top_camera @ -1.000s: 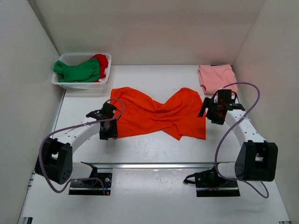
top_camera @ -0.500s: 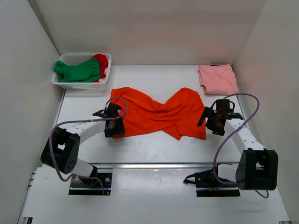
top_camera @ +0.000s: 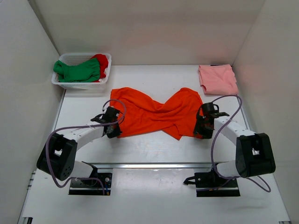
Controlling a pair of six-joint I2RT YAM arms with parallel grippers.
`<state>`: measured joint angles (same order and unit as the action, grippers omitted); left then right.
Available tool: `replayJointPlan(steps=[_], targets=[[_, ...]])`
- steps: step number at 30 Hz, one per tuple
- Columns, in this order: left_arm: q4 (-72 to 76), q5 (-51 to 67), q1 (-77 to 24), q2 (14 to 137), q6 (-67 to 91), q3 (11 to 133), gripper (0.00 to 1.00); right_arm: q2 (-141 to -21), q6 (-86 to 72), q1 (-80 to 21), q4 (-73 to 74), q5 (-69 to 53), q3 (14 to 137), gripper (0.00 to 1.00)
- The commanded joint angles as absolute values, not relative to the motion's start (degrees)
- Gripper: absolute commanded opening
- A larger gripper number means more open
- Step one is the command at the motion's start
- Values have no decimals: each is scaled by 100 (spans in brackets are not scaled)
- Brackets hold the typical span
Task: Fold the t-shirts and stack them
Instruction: Flatten out the tshirt
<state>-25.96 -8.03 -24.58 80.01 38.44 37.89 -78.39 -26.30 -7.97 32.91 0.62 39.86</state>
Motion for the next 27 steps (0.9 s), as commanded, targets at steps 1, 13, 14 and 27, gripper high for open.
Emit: replayJointPlan(steps=[1,13,14,27], targets=[[-2584,-563,-2470,7972,4210,3410,2,-8183,-2944,-1125,3112,-9,3805,33],[-4015,-387,-1979,6831,3261,6094,0,-6005,-2013,-308,3902,-579,6273,0],[-4077,-335,-1917,6742,3235,6369,0,-5942,-1969,-125,3902,-763,6789,0],[-4843,720,-1671,5661,3182,9588,0,-5379,-1530,615,4666,-1495,11212,0]])
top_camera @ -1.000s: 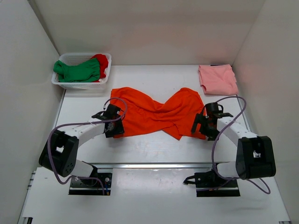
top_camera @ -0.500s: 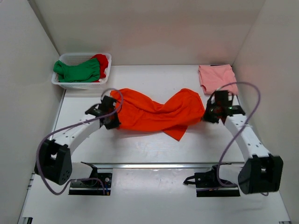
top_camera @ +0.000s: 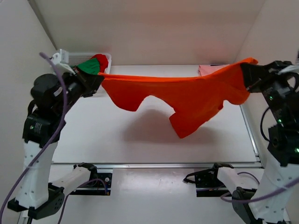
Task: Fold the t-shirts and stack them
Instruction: Flatten out the tshirt
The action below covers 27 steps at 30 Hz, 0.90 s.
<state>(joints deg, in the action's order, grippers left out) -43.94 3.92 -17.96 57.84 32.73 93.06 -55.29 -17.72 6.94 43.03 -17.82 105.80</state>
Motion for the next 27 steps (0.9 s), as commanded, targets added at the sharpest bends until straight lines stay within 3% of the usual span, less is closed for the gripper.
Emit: replayJointPlan(steps=[1,10,14,19,24,27], targets=[[-4895,790,-1679,5564,3103,9745,0,-5318,-1468,694,4702,-1512,11476,0],[-5273,783,-1696,5747,3173,10538,0,-5519,-1845,1107,4369,-2292,12042,0],[-4792,747,-1592,5862,3138,9687,0,-5932,-2118,1195,3790,-2926,11139,0],[-3668,791,-1310,6212,3112,8212,0,-6370,-2022,740,2953,-2507,9801,0],[-2655,537,-1160,7100,3014,7427,0,-7645,-1564,44,2235,-1986,9291,0],[-2277,143,-1142,8013,2857,7435,0,-8986,-1364,-263,2004,-1855,9517,0]])
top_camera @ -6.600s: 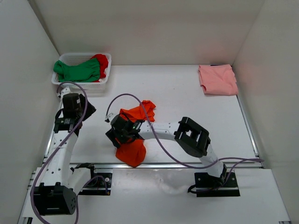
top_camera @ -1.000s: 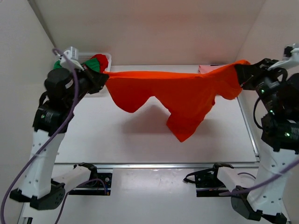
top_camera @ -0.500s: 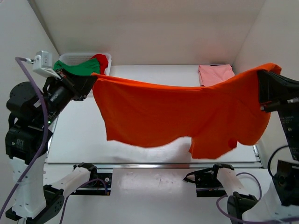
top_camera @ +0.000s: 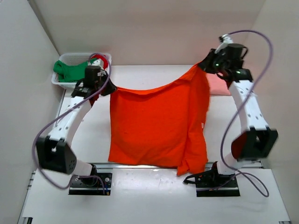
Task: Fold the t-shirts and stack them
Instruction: Flatten out the tshirt, then grap the side of the flattened tshirt closest away from the robot with both arms
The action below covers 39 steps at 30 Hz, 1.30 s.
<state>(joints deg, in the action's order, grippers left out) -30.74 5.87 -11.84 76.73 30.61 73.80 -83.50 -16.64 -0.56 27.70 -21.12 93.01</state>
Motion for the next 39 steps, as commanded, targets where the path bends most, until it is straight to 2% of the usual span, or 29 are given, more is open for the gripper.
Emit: replayJointPlan(steps=[1,4,6,7,8,10,11,12,13,15,18,21,23,25,28,31,35,39], targets=[[-2146,10,-1195,8433,2743,7514,0,-9243,-1293,-359,1960,-1802,9814,0],[-2022,-588,-1327,9619,2479,8093,0,-10641,-1134,-553,1925,-1626,10727,0],[-1942,-755,-1345,10299,2400,8829,0,-11999,-1038,-606,2213,-1390,11765,0],[-2073,-869,-1336,10736,2399,9155,0,-12293,-950,-624,2424,-1249,12560,4],[-2414,-948,-1327,11149,2426,9811,8,-12948,-827,-685,2556,-1100,13456,13],[-2723,-1176,-1318,11477,2426,10562,16,-13647,-625,-764,3021,-626,14374,53],[-2725,-1282,-1310,11426,2434,10573,27,-13606,-615,-747,2989,-520,14301,70],[-2620,-1309,-1283,11226,2435,10382,38,-13353,-659,-738,2910,-440,13795,79],[-2576,-1327,-1231,11076,2452,10023,41,-13011,-703,-756,2831,-231,13512,90],[-2260,-1135,-1134,10357,2592,9365,49,-12257,-790,-739,2488,-9,11962,98],[-2625,-879,-1064,9601,2593,8537,55,-10825,-1237,-712,2039,404,10106,99],[-3249,-905,-1177,8906,2444,7685,54,-9681,-1660,-554,2564,387,8846,98],[-3611,-757,-1178,8509,2496,7068,54,-9152,-1749,-597,3037,597,8257,82],[-3989,-686,-1160,8079,2566,6341,53,-8538,-1907,-659,3408,694,7596,74],[-4113,-791,-1423,7709,2697,5531,54,-7729,-2371,-956,3805,580,6254,70],[-4035,-887,-1660,7463,3005,4905,54,-6840,-2951,-1422,3858,695,5146,54],[-3623,-800,-1635,7146,3444,4080,60,-5961,-3786,-1880,4034,747,4046,57],[-3402,-992,-1793,7268,3612,3780,62,-5748,-4016,-2187,4332,571,3692,62]])
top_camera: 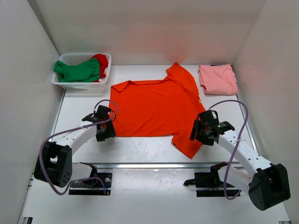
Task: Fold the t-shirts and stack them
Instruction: Grap the side of the flattened tshirt closest away from the robot with both arms
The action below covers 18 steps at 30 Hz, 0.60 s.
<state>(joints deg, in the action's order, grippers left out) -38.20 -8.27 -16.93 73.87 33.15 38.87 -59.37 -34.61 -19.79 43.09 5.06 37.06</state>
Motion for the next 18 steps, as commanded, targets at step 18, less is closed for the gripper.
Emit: replayJointPlan(steps=[18], targets=[[-2532,-1125,-1670,7084,3946,3252,61,-5633,-4903,-3048,4149,193,2733,66]])
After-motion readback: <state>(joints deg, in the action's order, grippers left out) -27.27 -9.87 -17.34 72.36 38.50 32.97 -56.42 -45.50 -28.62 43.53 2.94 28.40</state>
